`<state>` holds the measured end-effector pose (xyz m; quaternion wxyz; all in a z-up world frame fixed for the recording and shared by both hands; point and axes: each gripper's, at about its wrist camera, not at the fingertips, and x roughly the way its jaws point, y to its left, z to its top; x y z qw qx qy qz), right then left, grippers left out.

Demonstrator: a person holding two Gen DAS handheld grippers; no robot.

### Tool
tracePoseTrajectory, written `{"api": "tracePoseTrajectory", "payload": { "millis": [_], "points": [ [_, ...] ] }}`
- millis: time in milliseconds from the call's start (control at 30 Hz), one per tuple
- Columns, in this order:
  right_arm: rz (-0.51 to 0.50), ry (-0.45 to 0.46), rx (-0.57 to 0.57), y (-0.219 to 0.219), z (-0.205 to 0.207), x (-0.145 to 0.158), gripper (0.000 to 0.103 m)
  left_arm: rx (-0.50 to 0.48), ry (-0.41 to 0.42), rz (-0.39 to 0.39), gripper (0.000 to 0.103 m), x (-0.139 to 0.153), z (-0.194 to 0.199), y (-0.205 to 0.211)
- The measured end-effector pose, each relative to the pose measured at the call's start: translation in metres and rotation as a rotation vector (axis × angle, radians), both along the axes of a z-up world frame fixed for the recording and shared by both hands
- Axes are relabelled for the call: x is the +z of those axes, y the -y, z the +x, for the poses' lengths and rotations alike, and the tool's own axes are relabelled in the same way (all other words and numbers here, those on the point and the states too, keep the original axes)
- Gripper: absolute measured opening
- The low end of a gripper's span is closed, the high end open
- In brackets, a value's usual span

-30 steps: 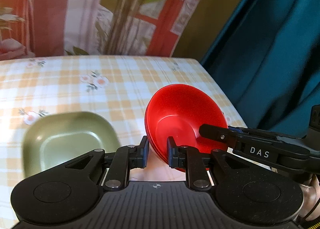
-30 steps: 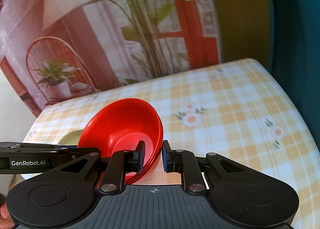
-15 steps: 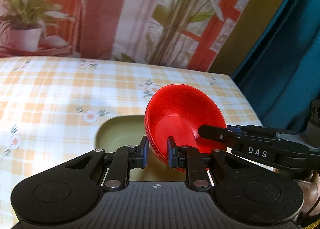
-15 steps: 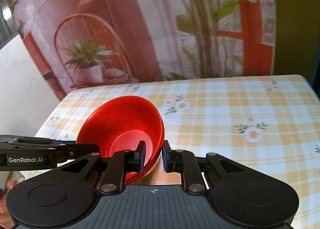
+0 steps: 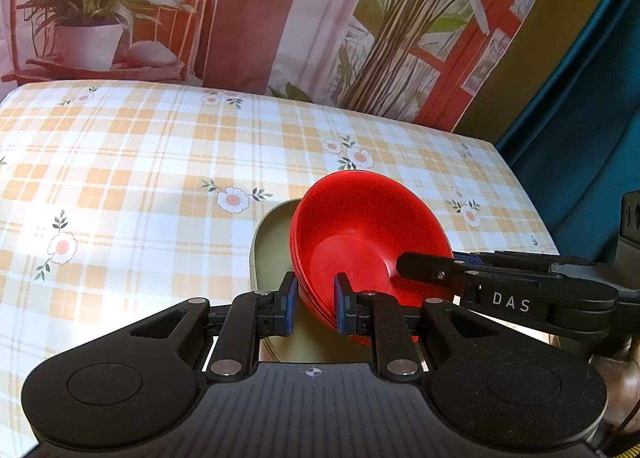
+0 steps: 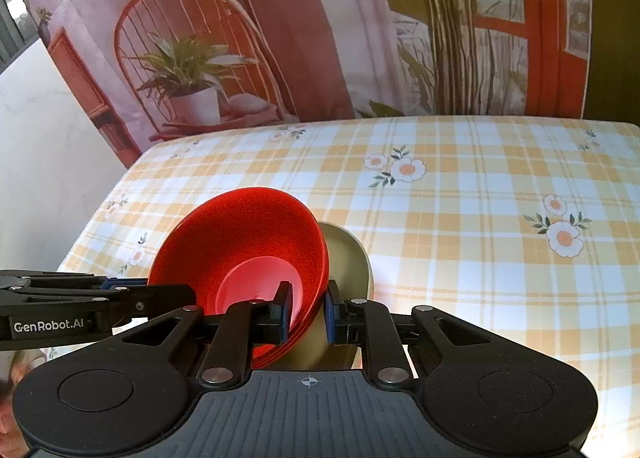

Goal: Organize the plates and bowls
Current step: 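Lower the red bowl stack onto the green plate and open both grippers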

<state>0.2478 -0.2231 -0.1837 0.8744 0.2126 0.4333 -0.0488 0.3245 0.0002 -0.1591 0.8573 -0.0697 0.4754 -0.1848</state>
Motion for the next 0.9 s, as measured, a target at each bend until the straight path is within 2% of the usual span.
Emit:
{"api": "tracePoseTrajectory", "payload": {
  "millis": [267,900],
  "points": [
    [0.005,-0.036,-0.001,-0.002,0.0018,-0.0102,0.016,-0.001,-0.022,0.01,0.02,-0.0088,-0.0001,-0.0001],
    [-0.038,-0.054,0.003,-0.0092,0.0058,-0.0061,0.016,0.005,-0.029,0.02,0.02,-0.011,0.0007,0.0]
  ]
}}
